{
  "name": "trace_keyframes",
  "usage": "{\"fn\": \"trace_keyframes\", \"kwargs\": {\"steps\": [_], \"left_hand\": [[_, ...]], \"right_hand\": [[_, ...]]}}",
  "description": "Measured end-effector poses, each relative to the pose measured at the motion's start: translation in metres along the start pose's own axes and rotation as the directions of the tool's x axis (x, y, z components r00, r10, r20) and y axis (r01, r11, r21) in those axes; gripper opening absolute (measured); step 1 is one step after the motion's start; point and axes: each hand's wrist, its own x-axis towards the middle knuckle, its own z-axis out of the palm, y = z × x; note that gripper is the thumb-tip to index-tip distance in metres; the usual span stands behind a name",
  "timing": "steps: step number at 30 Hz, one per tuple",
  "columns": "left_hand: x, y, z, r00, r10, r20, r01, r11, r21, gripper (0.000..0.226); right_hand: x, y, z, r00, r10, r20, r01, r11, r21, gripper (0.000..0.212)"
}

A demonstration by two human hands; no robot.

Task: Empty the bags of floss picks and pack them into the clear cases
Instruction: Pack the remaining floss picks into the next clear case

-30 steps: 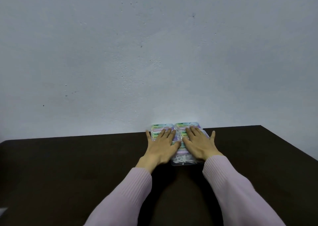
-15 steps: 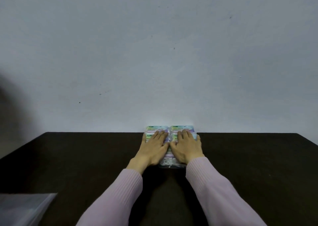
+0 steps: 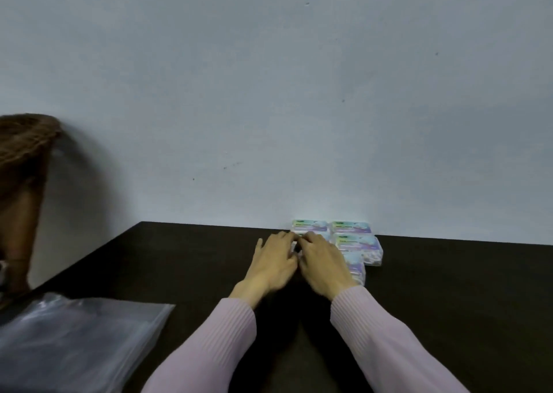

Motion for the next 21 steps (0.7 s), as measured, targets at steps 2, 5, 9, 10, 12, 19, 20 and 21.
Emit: {"fn": "trace_keyframes", "kwargs": {"steps": [2, 5, 9, 10, 12, 19, 20, 21], "left_hand": [[-0.017, -0.009, -0.010, 0.999, -0.037, 0.011, 0.037, 0.999, 0.015, 0.032], [-0.049, -0.032, -0.034, 0.994, -0.106, 0.040, 0.102, 0.992, 0.073, 0.032], [-0.086, -0.074, -0.072, 0.974, -0.222, -0.033, 0.225, 0.968, 0.115, 0.034], [-0.095, -0.085, -0.082, 0.966, -0.252, -0.061, 0.258, 0.959, 0.122, 0.035], [-0.114, -0.108, -0.100, 0.940, -0.319, -0.118, 0.334, 0.931, 0.147, 0.037], [-0.182, -0.194, -0.141, 0.723, -0.644, -0.250, 0.686, 0.713, 0.147, 0.038], [-0.190, -0.201, -0.142, 0.691, -0.677, -0.252, 0.720, 0.677, 0.154, 0.040], [-0.197, -0.208, -0.142, 0.661, -0.708, -0.247, 0.749, 0.645, 0.153, 0.043]], "right_hand": [[-0.004, -0.021, 0.004, 0.999, -0.036, 0.033, 0.036, 0.999, 0.023, 0.035], [-0.010, -0.059, 0.006, 0.992, -0.114, 0.063, 0.110, 0.992, 0.060, 0.033], [-0.018, -0.114, 0.011, 0.972, -0.188, 0.141, 0.161, 0.969, 0.186, 0.025], [-0.020, -0.128, 0.013, 0.967, -0.204, 0.154, 0.169, 0.962, 0.215, 0.024], [-0.021, -0.153, 0.018, 0.958, -0.232, 0.169, 0.187, 0.951, 0.248, 0.026], [-0.020, -0.218, 0.041, 0.919, -0.264, 0.294, 0.184, 0.944, 0.273, 0.044], [-0.019, -0.225, 0.044, 0.915, -0.258, 0.309, 0.180, 0.949, 0.258, 0.045], [-0.019, -0.231, 0.048, 0.911, -0.255, 0.325, 0.181, 0.954, 0.239, 0.046]]}}
